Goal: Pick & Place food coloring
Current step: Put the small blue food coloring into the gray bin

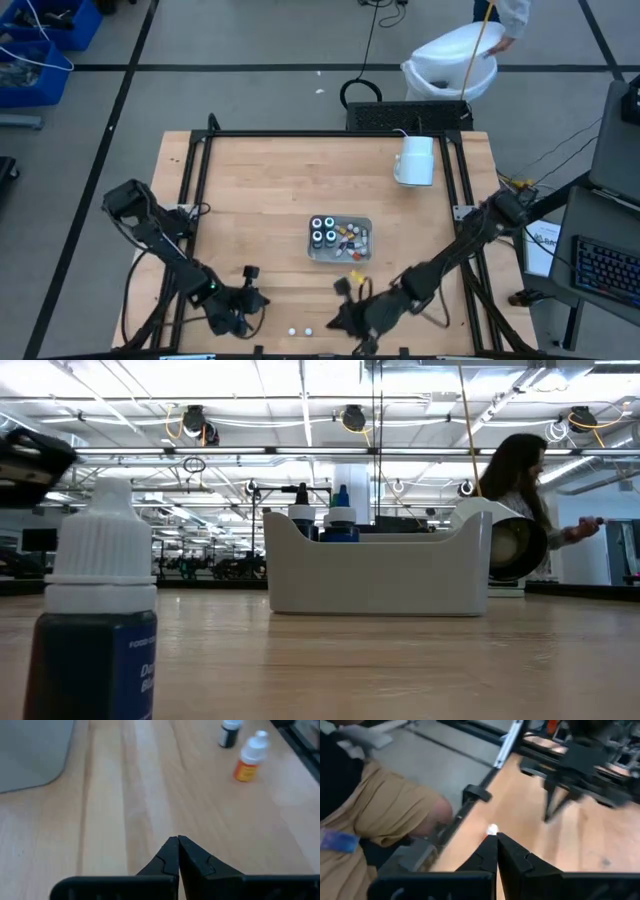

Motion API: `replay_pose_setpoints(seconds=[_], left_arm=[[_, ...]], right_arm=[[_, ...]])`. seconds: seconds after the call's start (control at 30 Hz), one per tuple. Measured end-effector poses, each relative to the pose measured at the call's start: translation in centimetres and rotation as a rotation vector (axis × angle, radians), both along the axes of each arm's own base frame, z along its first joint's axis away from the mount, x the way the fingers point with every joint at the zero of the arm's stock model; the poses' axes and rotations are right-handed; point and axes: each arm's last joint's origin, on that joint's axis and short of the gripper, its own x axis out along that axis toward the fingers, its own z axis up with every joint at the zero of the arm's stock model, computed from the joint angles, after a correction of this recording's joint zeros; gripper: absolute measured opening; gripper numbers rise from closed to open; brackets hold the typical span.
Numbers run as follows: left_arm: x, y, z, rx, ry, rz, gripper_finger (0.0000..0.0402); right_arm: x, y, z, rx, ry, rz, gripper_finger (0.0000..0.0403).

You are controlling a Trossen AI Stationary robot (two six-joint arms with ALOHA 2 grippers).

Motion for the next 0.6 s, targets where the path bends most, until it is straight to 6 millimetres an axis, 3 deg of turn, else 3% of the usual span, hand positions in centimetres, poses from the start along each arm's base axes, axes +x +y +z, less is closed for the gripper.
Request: replay_pose_setpoints(seconds=[0.13,0.3,0.43,0.6], left_arm=[[0.2,0.8,-0.7,-0.034,0.006,-0.007,0.0008],[0.3,1.0,-0.8,-0.053,0.012,-0.005,0.0018],[0.5,0.8,-0.5,-0.06,-0.024,-0.025,0.0007],[0.6,0.7,-0.4,-0.063,-0.045,-0.04,0.0013]], right_arm=[[1.8,1.7,0.3,0.026,0.029,-0.02,0.0045],[3.9,3.1,-2.2,0.059,0.089,-0.05,0.0122],[5.7,2.9,-4.6,0.076,0.134,-0.096,0.0168],[6.9,1.5,-6.7,0.13,0.224,-0.149,0.0194]])
